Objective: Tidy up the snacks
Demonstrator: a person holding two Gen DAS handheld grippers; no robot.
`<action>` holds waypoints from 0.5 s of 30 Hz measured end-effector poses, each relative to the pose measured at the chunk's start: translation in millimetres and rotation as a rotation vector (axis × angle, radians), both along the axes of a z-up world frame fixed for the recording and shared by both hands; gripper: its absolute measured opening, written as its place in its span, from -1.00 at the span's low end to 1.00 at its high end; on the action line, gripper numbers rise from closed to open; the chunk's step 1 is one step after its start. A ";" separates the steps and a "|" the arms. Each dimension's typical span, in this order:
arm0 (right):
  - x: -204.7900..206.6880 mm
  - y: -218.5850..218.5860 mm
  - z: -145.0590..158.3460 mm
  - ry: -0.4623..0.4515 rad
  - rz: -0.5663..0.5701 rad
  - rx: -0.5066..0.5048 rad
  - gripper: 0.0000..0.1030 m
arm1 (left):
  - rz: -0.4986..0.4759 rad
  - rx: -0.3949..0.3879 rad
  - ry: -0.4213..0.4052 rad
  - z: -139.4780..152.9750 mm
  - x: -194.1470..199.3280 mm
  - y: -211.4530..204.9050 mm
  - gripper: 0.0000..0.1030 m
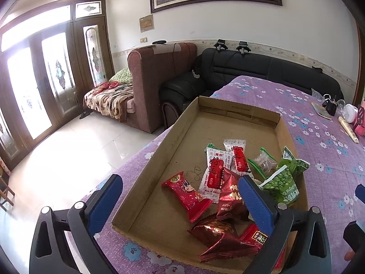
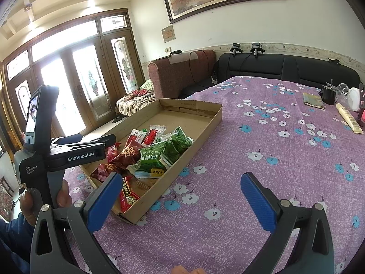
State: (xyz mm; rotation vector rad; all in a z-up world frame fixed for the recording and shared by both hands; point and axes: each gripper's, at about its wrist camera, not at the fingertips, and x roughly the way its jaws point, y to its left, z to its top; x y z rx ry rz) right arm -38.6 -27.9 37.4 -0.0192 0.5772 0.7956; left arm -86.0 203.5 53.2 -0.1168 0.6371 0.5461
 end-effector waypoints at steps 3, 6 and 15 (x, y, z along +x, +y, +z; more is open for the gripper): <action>0.3 0.1 -0.2 -0.001 0.001 0.001 1.00 | 0.001 -0.020 -0.002 0.9 -1.1 1.9 0.99; -0.3 0.5 -0.5 -0.001 0.001 0.001 1.00 | 0.005 0.002 -0.001 2.1 -1.6 -0.6 0.99; -0.2 0.4 -0.3 -0.002 0.002 0.001 1.00 | 0.021 0.031 0.000 6.5 -4.1 -1.7 0.99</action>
